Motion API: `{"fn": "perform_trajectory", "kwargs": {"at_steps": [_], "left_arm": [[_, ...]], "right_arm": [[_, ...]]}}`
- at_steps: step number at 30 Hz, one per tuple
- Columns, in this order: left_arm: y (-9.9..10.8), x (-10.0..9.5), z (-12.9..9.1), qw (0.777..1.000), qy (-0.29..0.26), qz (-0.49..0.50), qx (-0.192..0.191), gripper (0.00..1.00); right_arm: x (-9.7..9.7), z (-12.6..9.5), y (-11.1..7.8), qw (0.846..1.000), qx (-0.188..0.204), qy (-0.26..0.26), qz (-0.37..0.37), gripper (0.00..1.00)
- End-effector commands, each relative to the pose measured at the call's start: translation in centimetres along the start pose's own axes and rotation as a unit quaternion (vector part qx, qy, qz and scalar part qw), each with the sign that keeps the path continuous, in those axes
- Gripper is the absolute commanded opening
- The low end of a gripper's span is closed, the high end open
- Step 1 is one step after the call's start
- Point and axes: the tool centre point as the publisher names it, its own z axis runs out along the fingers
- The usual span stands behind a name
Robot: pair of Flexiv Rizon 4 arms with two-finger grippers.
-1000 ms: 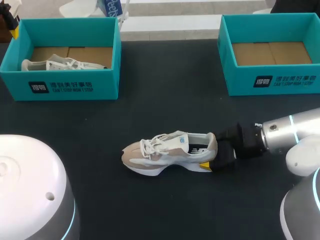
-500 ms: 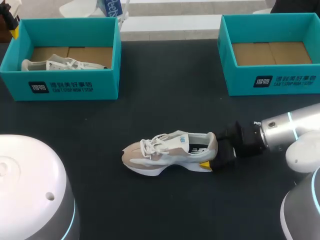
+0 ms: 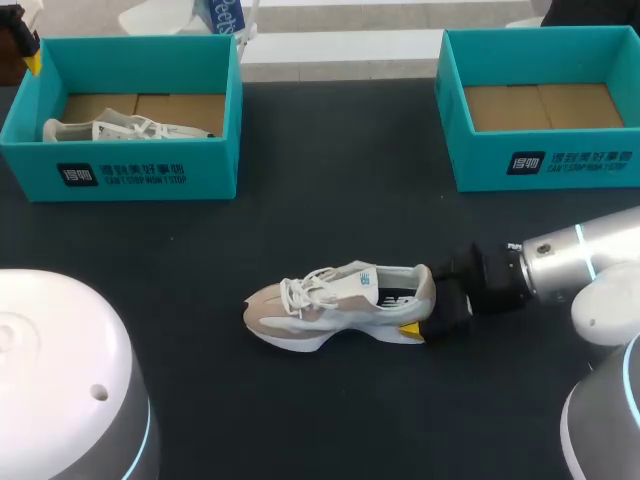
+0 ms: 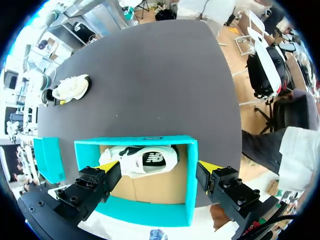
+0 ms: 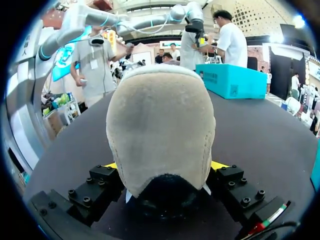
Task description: Take the shoe out of the shoebox, open the shoe tongue, remove and reinsert the insole, then place the shoe into the shoebox
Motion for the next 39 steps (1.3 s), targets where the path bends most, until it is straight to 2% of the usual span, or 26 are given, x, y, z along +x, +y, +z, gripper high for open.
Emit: {"fn": "perform_trajectory", "kwargs": {"at_steps": [1, 2, 4, 5, 7, 9, 10, 11, 12, 27, 28, 29, 30, 31, 32, 33, 34, 35, 36, 37, 39], "left_arm": [[-1.4, -2.7, -0.1, 0.982, 0.022, -0.175, -0.068, 1.0], [-1.3, -3.2, -0.2, 0.979, 0.019, -0.196, -0.056, 1.0], [-1.6, -4.4, -0.2, 0.963, 0.02, -0.261, -0.068, 1.0], [-1.8, -5.0, -0.2, 0.959, 0.01, -0.279, -0.058, 1.0], [-2.0, -6.3, -0.2, 0.937, 0.008, -0.34, -0.08, 1.0], [-2.8, -7.2, -0.6, 0.899, -0.051, -0.425, -0.087, 1.0], [-3.5, -7.9, -0.7, 0.888, -0.064, -0.446, -0.091, 1.0], [-4.6, -8.8, -0.8, 0.886, -0.099, -0.448, -0.068, 1.0], [-5.1, -9.3, -0.7, 0.893, -0.103, -0.433, -0.064, 1.0], [-5.1, -9.3, -0.7, 0.893, -0.103, -0.433, -0.064, 1.0], [-6.4, -9.7, -0.7, 0.888, -0.115, -0.443, -0.046, 1.0], [-6.9, -10.1, -0.6, 0.878, -0.121, -0.46, -0.053, 1.0], [-7.3, -10.7, -0.3, 0.859, -0.117, -0.496, -0.059, 1.0], [-8.4, -11.5, 0.0, 0.845, -0.128, -0.515, -0.064, 1.0], [-9.0, -12.2, 0.2, 0.821, -0.129, -0.552, -0.061, 1.0], [-9.4, -12.7, 0.4, 0.819, -0.128, -0.556, -0.056, 1.0], [-10.4, -13.3, 0.5, 0.806, -0.146, -0.567, -0.088, 1.0], [-10.6, -14.1, 0.8, 0.785, -0.14, -0.595, -0.102, 1.0], [-11.1, -14.5, 0.9, 0.788, -0.153, -0.589, -0.098, 1.0], [-11.2, -15.2, 1.1, 0.771, -0.142, -0.613, -0.1, 1.0], [-10.7, -16.9, 1.8, 0.721, -0.118, -0.678, -0.082, 1.0]], "right_arm": [[-0.1, 1.0, -0.8, 1.0, 0.001, 0.0, 0.001, 0.0], [-0.1, 1.0, -0.8, 1.0, 0.001, 0.0, 0.001, 0.0], [-0.1, 1.0, -0.8, 1.0, 0.001, 0.0, 0.001, 0.0], [-0.1, 1.0, -0.8, 1.0, 0.001, 0.0, 0.001, 0.0], [-0.1, 1.0, -0.8, 1.0, 0.001, 0.0, 0.001, 0.0], [-0.1, 1.0, -0.8, 1.0, 0.001, 0.0, 0.001, 0.0], [-0.1, 1.0, -0.8, 1.0, 0.001, 0.0, 0.001, 0.0], [-0.1, 1.0, -0.8, 1.0, 0.001, 0.0, 0.001, 0.0], [-0.1, 1.0, -0.8, 1.0, 0.001, 0.0, 0.001, 0.0], [-0.1, 1.0, -0.8, 1.0, 0.001, 0.0, 0.001, 0.0], [-0.1, 1.0, -0.8, 1.0, 0.001, 0.0, 0.001, 0.0], [-0.1, 1.0, -0.8, 1.0, 0.001, 0.0, 0.001, 0.0], [-0.1, 1.0, -0.8, 1.0, 0.001, 0.0, 0.001, 0.0], [-0.1, 1.0, -0.8, 1.0, 0.001, 0.0, 0.001, 0.0], [-0.1, 1.0, -0.8, 1.0, 0.001, 0.0, 0.001, 0.0], [-0.1, 1.0, -0.8, 1.0, 0.001, 0.0, 0.001, 0.0], [-0.1, 1.0, -0.8, 1.0, 0.001, 0.0, 0.001, 0.0], [-0.1, 1.0, -0.8, 1.0, 0.001, 0.0, 0.001, 0.0], [-0.1, 1.0, -0.8, 1.0, 0.001, 0.0, 0.001, 0.0], [-0.1, 1.0, -0.8, 1.0, 0.001, 0.0, 0.001, 0.0], [-0.1, 1.0, -0.8, 1.0, 0.001, 0.0, 0.001, 0.0]]}}
